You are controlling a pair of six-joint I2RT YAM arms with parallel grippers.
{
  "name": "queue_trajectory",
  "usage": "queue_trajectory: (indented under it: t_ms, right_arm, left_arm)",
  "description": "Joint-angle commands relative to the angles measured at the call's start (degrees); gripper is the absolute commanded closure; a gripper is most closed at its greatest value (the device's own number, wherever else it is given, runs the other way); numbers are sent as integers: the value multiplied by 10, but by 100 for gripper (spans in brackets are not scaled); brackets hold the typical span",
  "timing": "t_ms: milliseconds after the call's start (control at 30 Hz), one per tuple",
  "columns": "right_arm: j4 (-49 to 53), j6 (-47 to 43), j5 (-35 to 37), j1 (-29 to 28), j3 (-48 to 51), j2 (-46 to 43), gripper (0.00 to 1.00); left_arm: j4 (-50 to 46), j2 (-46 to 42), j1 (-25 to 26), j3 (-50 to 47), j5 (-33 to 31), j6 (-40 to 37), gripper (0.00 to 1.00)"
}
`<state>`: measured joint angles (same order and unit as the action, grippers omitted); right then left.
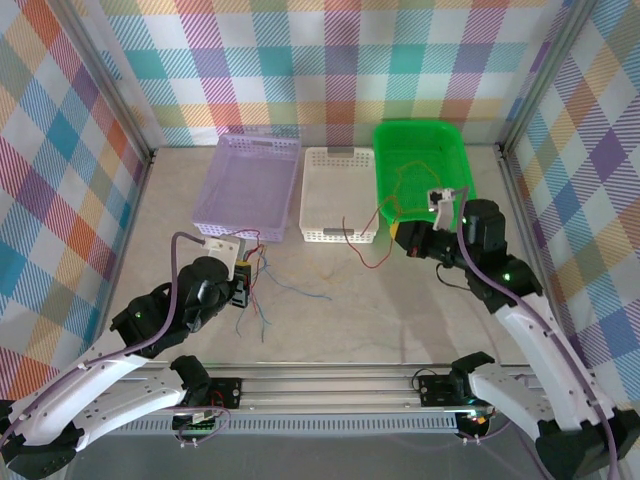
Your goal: Untangle the cables
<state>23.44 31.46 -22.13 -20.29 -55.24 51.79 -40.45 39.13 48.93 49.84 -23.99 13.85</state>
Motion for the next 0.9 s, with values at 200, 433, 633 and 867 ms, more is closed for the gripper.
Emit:
queue_trajectory:
  t_ms: [200, 433, 633, 867]
  right_arm:
    - [-35, -5, -55, -30, -142, 164, 100]
    - [-22, -14, -54, -79, -291, 321, 100]
    - [4, -13, -53, -101, -426, 448, 100]
    - [60, -14, -74, -132, -610, 608, 100]
  left_arm:
    - [1, -3, -7, -8, -17, -8, 100]
    - [-1, -13, -6, -8, -16, -10, 100]
    - [-4, -22, -6, -8, -16, -11, 100]
    - [-6, -31, -6, -9, -16, -11, 100]
